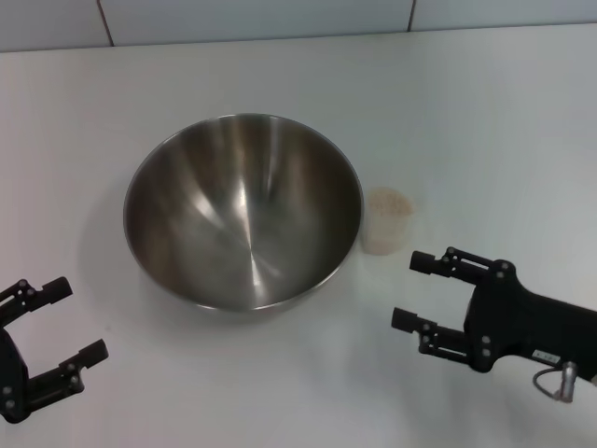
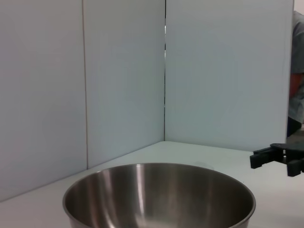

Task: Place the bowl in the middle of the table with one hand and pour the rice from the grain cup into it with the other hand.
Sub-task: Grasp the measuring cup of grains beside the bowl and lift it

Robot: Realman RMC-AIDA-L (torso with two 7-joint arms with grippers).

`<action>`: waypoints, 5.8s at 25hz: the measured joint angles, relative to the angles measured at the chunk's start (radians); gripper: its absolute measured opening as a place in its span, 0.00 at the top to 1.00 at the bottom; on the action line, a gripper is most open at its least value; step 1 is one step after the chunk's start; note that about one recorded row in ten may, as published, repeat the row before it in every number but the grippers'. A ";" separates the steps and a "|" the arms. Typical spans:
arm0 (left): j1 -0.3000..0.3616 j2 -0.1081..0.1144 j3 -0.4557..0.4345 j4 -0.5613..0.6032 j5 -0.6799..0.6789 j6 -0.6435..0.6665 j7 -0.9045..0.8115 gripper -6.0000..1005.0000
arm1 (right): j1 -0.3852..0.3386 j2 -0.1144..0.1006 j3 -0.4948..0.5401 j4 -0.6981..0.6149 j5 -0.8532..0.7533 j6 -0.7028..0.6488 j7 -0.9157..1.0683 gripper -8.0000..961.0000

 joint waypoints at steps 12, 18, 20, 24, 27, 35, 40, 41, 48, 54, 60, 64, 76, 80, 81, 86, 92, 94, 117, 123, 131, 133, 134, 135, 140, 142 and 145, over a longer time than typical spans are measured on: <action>-0.011 0.014 0.000 0.000 -0.004 0.002 -0.015 0.21 | -0.106 0.002 0.374 0.310 0.000 -0.015 -0.335 0.26; -0.016 0.018 0.000 0.000 -0.005 0.002 -0.020 0.21 | -0.143 0.003 0.541 0.353 0.000 0.026 -0.369 0.26; -0.019 0.021 0.000 0.000 -0.004 0.005 -0.029 0.21 | -0.139 0.002 0.571 0.360 0.000 0.077 -0.368 0.26; -0.022 0.023 0.000 0.000 -0.001 0.009 -0.030 0.21 | -0.127 0.001 0.576 0.360 0.000 0.123 -0.370 0.26; -0.022 0.024 0.000 0.000 -0.003 0.009 -0.031 0.21 | -0.116 0.001 0.577 0.357 0.000 0.165 -0.371 0.26; -0.023 0.026 -0.008 0.000 -0.005 0.011 -0.042 0.21 | -0.080 0.001 0.580 0.354 -0.001 0.259 -0.371 0.26; -0.023 0.026 -0.009 0.001 -0.005 0.011 -0.042 0.21 | -0.056 0.001 0.580 0.354 -0.001 0.325 -0.372 0.26; -0.023 0.026 -0.010 0.002 -0.005 0.011 -0.042 0.21 | -0.050 0.001 0.580 0.354 -0.001 0.336 -0.372 0.26; -0.025 0.026 -0.015 0.006 -0.007 0.011 -0.042 0.21 | -0.018 0.002 0.577 0.355 -0.001 0.404 -0.372 0.26; -0.026 0.026 -0.025 0.006 -0.007 0.011 -0.042 0.21 | -0.007 0.002 0.575 0.355 -0.004 0.422 -0.372 0.26; -0.026 0.026 -0.029 0.007 -0.007 0.012 -0.043 0.21 | -0.001 0.001 0.578 0.355 -0.005 0.429 -0.372 0.26; -0.026 0.026 -0.034 0.006 -0.007 0.015 -0.043 0.21 | 0.005 0.000 0.580 0.353 -0.006 0.437 -0.372 0.26; -0.025 0.027 -0.039 0.010 -0.007 0.022 -0.056 0.21 | 0.046 0.000 0.581 0.352 -0.002 0.473 -0.372 0.26; -0.025 0.027 -0.042 0.010 -0.007 0.022 -0.056 0.21 | 0.064 0.000 0.582 0.352 -0.001 0.484 -0.372 0.26; -0.025 0.027 -0.044 0.010 -0.006 0.022 -0.056 0.21 | 0.064 0.000 0.582 0.352 -0.001 0.484 -0.372 0.26; -0.025 0.028 -0.051 0.010 -0.006 0.025 -0.056 0.21 | 0.076 0.000 0.584 0.345 0.000 0.497 -0.372 0.26; -0.027 0.028 -0.057 0.010 -0.006 0.030 -0.055 0.21 | 0.093 0.000 0.597 0.343 0.000 0.524 -0.372 0.26; -0.027 0.028 -0.057 0.010 -0.006 0.031 -0.055 0.21 | 0.097 0.000 0.598 0.343 0.000 0.526 -0.372 0.26; -0.036 0.024 -0.066 0.011 -0.007 0.037 -0.056 0.21 | 0.118 0.000 0.603 0.338 -0.006 0.540 -0.373 0.43; -0.036 0.024 -0.075 0.011 -0.006 0.037 -0.057 0.21 | 0.122 0.001 0.605 0.338 -0.006 0.540 -0.373 0.72; -0.035 0.025 -0.075 0.008 -0.006 0.037 -0.057 0.21 | 0.125 0.001 0.615 0.341 -0.002 0.535 -0.374 0.89; -0.035 0.025 -0.075 0.007 -0.006 0.037 -0.057 0.21 | 0.124 0.001 0.622 0.343 -0.001 0.530 -0.374 0.93; -0.035 0.025 -0.075 0.007 -0.006 0.037 -0.057 0.21 | 0.124 0.001 0.624 0.344 -0.001 0.530 -0.374 0.94; -0.034 0.025 -0.075 0.008 -0.007 0.037 -0.057 0.21 | 0.123 0.001 0.624 0.344 -0.001 0.529 -0.374 0.96; -0.033 0.026 -0.075 0.007 -0.007 0.037 -0.057 0.21 | 0.123 0.001 0.630 0.344 0.000 0.523 -0.374 0.98; -0.034 0.026 -0.075 0.007 -0.007 0.035 -0.057 0.21 | 0.122 0.001 0.636 0.344 0.000 0.515 -0.374 0.97; -0.036 0.026 -0.075 0.008 -0.004 0.033 -0.057 0.21 | 0.118 -0.001 0.652 0.340 0.000 0.452 -0.358 0.97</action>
